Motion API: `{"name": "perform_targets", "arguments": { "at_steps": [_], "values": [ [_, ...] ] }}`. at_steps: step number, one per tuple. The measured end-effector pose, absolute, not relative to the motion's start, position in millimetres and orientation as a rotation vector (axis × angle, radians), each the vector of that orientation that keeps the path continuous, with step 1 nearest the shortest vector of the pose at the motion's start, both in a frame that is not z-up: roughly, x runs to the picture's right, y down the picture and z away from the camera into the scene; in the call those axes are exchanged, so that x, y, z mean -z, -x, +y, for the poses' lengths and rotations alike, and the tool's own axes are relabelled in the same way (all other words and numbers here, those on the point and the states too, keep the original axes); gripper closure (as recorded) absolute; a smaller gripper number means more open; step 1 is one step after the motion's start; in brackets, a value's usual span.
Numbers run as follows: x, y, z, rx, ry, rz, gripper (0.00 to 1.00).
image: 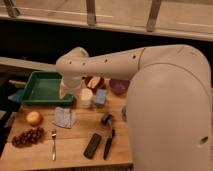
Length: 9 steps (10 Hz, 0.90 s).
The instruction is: Place grapes in purple bowl
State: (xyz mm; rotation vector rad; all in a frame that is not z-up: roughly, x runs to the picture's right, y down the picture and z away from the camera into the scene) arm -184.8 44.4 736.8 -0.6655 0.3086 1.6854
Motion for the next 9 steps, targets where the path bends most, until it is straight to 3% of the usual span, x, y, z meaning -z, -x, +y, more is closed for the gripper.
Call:
{"name": "perform_targets", "arguments": {
  "at_steps": [6,9],
  "values": [
    [-737,270,105,-1.503,0.823,0.32,0.38],
    [-737,274,109,-1.496,0.832,0.32,0.38]
  ]
}}
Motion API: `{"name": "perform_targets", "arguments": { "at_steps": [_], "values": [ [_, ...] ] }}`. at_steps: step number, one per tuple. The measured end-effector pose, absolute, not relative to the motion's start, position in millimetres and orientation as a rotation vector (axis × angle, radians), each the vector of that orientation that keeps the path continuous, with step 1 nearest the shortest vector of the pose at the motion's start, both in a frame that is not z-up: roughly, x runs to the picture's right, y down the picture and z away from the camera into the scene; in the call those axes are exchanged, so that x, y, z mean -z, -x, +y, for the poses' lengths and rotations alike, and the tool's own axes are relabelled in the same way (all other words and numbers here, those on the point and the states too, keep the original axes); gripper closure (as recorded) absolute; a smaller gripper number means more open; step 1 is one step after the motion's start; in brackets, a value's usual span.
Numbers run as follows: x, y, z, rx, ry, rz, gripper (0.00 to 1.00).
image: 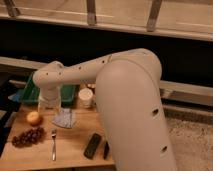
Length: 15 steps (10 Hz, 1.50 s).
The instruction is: Place grapes in purple bowl
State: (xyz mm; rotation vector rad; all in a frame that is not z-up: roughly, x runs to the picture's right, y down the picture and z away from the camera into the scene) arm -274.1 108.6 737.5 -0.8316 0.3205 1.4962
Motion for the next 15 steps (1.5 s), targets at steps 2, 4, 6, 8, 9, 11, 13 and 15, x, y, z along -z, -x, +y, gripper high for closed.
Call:
{"name": "perform_targets", "arguments": {
  "at_steps": [2,4,6,8,9,11,13,15],
  "values": [
    [-737,274,108,-1.498,0.832,0.32,0.38],
    [-741,279,112,-1.485,0.865,0.322,0.38],
    [-750,300,130,-1.449,0.942,0.329,0.38],
    [-764,321,159,-1.407,1.026,0.352,0.38],
    [-766,327,165,-1.397,1.05,0.358,0.38],
    [-770,336,180,-1.37,1.109,0.386,0.38],
    [-771,347,194,-1.344,1.153,0.402,0.38],
    [-772,357,206,-1.317,1.19,0.417,0.38]
  ]
}}
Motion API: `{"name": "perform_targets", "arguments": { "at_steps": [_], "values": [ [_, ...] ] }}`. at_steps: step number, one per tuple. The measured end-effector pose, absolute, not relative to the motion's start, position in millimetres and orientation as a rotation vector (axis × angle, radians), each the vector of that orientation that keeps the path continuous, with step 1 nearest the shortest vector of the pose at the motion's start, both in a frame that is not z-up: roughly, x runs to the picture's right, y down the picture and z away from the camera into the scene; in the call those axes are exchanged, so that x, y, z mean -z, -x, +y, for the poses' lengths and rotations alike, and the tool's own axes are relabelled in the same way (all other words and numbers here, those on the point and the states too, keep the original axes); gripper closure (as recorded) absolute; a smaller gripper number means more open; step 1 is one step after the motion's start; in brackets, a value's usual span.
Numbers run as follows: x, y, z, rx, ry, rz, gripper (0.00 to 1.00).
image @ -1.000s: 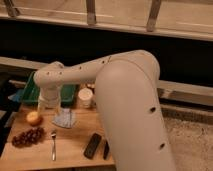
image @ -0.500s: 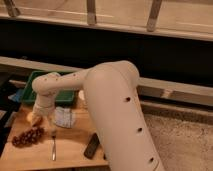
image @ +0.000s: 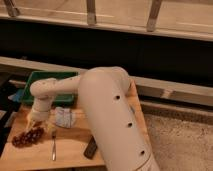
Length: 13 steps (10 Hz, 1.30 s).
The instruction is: Place grapes in purple bowl
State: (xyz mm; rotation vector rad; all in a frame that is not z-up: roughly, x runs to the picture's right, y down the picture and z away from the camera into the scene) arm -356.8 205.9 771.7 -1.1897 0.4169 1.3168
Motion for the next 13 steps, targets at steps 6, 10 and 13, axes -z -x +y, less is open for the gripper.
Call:
{"name": "perform_targets", "arguments": {
  "at_steps": [6,10,13],
  "values": [
    [-774,377,219,-1.267,1.201,0.432,0.62],
    [-775,375,215,-1.281,1.177,0.422,0.98],
    [-771,366,206,-1.311,1.156,0.396,1.0]
  ]
}}
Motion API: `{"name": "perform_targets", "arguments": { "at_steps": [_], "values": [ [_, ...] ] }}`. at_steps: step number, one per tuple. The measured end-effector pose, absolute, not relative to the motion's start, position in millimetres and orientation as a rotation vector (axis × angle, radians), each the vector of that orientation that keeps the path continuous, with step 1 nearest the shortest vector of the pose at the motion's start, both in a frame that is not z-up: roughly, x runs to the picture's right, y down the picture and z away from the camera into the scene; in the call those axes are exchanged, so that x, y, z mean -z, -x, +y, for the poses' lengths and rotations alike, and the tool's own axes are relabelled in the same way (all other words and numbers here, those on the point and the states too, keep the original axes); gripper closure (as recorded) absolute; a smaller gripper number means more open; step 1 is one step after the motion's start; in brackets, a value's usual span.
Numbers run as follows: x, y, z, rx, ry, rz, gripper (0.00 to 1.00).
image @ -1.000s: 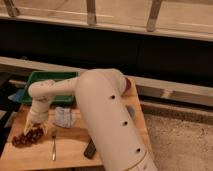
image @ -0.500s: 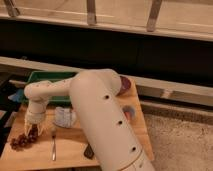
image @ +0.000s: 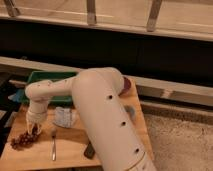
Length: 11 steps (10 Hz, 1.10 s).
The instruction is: Place grapes in purple bowl
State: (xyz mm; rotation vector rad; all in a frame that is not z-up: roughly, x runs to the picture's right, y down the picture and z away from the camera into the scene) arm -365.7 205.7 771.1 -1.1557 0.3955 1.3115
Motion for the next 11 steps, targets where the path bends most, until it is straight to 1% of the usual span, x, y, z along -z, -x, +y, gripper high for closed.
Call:
{"name": "perform_targets", "arguments": {
  "at_steps": [2,3,7,9,11],
  "values": [
    [-766,348,183,-1.355,1.135,0.363,1.0],
    [-763,332,160,-1.387,1.108,0.346,1.0],
    [-766,267,92,-1.512,0.98,0.335,1.0],
    [-770,208,54,-1.621,0.905,0.343,1.0],
    [-770,151,28,-1.715,0.848,0.355,1.0]
  ]
}}
